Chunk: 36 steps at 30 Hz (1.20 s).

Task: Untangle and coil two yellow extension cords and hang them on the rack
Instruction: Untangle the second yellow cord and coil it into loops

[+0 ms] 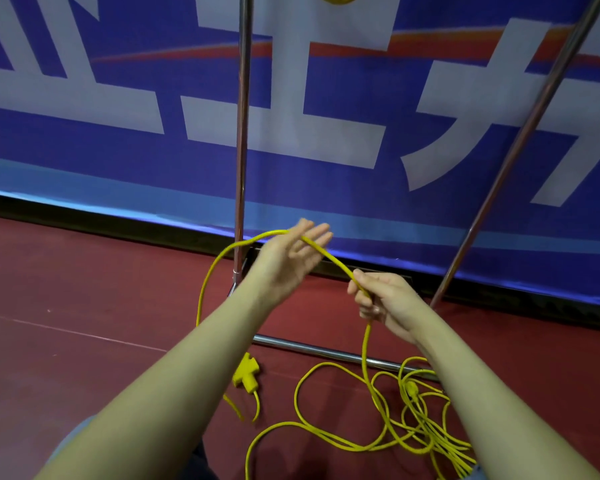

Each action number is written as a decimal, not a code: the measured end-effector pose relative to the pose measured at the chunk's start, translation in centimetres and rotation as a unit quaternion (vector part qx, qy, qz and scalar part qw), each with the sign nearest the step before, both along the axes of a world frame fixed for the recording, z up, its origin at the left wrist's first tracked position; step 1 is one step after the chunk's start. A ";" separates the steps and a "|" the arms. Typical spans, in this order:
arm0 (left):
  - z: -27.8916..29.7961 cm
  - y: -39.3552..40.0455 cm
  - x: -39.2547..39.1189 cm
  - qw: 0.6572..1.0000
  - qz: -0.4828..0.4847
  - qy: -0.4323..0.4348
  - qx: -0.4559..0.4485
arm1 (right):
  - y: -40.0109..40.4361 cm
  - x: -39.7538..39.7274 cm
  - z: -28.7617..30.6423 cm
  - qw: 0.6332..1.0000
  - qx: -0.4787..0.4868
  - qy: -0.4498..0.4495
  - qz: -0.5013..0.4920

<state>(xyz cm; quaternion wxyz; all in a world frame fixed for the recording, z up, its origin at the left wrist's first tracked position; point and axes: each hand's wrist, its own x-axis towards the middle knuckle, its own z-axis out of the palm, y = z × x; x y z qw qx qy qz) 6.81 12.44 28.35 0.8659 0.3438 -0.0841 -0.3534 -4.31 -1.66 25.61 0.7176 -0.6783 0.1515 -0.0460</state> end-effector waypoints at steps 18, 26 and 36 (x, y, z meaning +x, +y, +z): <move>0.6 -1.9 -2.2 0.998 0.035 -0.035 0.040 | 0.1 -0.3 0.1 0.999 -0.018 0.020 0.033; 1.7 -1.9 0.7 0.991 0.124 0.016 -0.038 | -1.4 -1.1 0.2 0.990 -0.121 0.042 0.052; 0.4 -3.7 -2.6 0.998 0.009 -0.030 0.058 | -1.0 -0.9 1.0 1.000 -0.006 -0.025 0.006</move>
